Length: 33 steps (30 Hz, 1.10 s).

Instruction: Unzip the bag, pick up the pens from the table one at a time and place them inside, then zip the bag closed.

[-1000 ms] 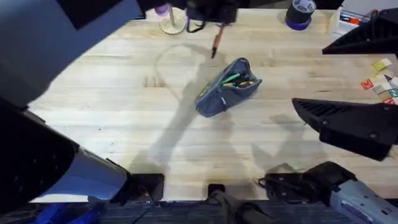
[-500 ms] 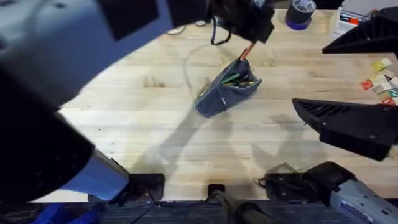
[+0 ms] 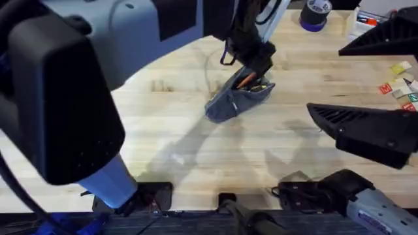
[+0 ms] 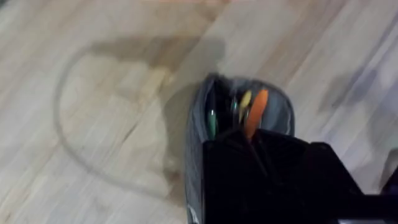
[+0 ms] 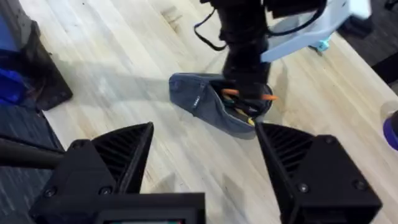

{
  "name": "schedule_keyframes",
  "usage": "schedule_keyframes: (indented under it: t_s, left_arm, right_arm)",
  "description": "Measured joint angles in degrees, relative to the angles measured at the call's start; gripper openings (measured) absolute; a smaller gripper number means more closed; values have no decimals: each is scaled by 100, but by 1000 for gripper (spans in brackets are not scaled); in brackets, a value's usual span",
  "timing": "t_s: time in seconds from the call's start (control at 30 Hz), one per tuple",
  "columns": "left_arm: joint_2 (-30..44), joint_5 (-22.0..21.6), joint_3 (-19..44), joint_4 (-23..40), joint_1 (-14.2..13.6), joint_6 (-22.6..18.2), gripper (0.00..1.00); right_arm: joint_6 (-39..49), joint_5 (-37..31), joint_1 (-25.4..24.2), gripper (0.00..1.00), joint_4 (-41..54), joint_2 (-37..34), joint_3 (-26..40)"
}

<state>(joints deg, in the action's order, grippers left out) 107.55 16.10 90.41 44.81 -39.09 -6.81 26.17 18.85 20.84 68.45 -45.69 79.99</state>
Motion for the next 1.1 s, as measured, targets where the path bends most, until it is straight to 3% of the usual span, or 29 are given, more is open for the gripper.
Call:
schedule_keyframes:
  t_s: [0.2,0.5,0.57,0.63,0.77,0.83,1.1]
  left_arm:
    - [148,-468,0,814,0,-224,42]
    - [190,-775,0,814,-15,-286,52]
    - [190,-807,0,818,-20,-308,143]
    - [190,-823,0,824,-20,-321,334]
    - [190,-822,0,837,-26,-322,934]
    - [190,-822,0,845,-37,-329,990]
    - [161,-822,0,885,-42,-330,996]
  right_arm:
    - [2,2,0,995,0,0,0]
    - [2,1,0,996,0,0,0]
    - [2,0,0,996,0,0,0]
    - [2,2,0,996,0,0,0]
    - [2,2,0,996,0,0,0]
    - [2,1,0,996,0,0,0]
    - [2,2,0,996,0,0,0]
